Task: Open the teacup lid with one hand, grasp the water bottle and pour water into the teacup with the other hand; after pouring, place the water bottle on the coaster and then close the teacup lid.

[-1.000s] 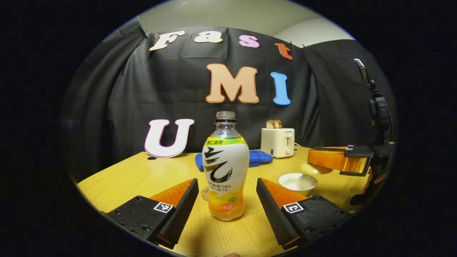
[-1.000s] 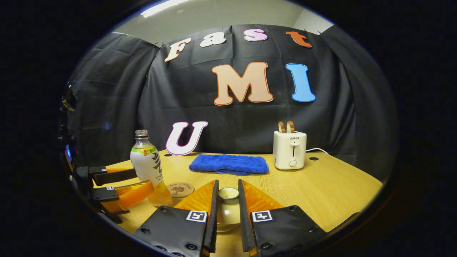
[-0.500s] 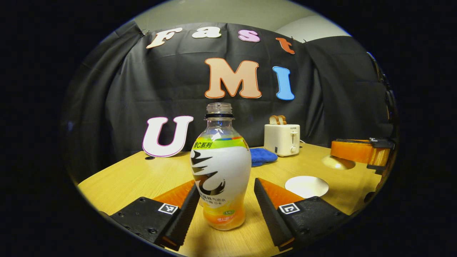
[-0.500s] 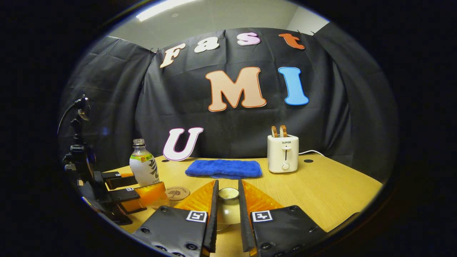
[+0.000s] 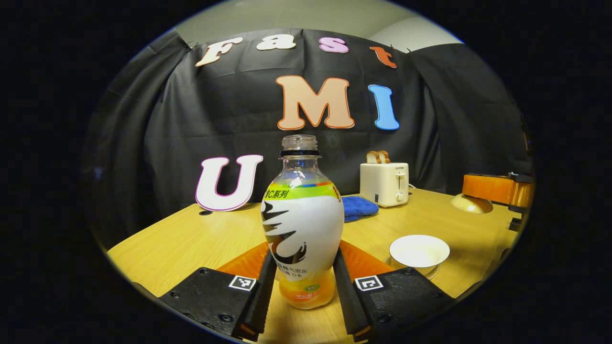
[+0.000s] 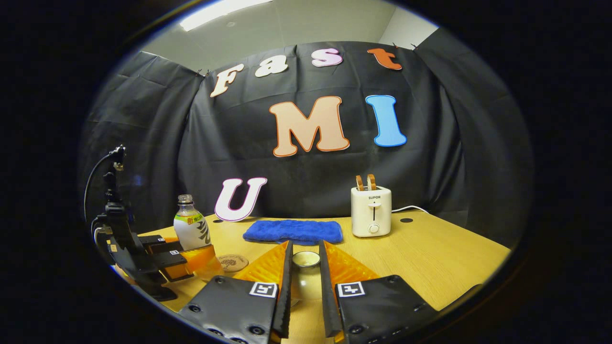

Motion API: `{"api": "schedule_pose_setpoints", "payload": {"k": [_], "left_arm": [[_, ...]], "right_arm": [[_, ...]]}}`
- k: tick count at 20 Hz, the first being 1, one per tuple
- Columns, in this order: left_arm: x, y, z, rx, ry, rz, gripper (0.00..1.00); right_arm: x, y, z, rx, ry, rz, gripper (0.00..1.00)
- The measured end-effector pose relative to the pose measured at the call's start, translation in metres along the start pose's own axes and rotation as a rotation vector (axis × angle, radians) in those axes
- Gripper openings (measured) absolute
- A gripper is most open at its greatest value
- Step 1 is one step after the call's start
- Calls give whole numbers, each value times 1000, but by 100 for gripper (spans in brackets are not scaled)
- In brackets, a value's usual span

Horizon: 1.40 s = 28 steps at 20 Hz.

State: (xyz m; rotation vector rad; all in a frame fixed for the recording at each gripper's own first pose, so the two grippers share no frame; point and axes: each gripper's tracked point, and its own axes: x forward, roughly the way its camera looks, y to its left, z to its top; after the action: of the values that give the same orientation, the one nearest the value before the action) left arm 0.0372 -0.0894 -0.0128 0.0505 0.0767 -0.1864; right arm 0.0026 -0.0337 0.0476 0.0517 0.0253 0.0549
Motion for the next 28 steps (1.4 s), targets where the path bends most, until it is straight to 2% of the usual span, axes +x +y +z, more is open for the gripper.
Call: {"api": "schedule_pose_setpoints", "payload": {"k": [3,4,5,6,7,8,12,13,15,18,19,20,28], "left_arm": [[5,-2,1,55,14,1,57],[6,-4,1,64,18,-3,57],[7,-4,1,73,23,-4,56],[8,-2,0,91,28,-2,57],[8,-1,0,113,36,3,57],[8,4,-1,142,49,16,57],[11,21,7,291,65,74,57],[12,25,10,331,67,90,57],[15,29,17,429,67,108,57],[19,33,20,543,72,114,57],[19,33,18,571,80,113,57],[19,34,17,596,89,113,57],[16,40,17,869,101,130,57]], "right_arm": [[2,-8,-4,27,15,-11,34],[2,-10,-5,35,19,-11,29],[4,-12,-2,37,18,-12,31],[6,-13,1,31,18,-10,34],[6,-14,4,12,11,-11,29],[6,-18,8,-18,3,-18,31],[3,-27,10,-10,-6,-25,29],[4,-31,9,-11,-5,-30,34],[4,-35,7,-22,2,-37,34],[5,-36,6,-20,4,-36,29],[4,-37,6,-22,5,-38,34],[4,-37,7,-20,6,-37,31],[3,-37,7,-13,0,-34,34]]}}
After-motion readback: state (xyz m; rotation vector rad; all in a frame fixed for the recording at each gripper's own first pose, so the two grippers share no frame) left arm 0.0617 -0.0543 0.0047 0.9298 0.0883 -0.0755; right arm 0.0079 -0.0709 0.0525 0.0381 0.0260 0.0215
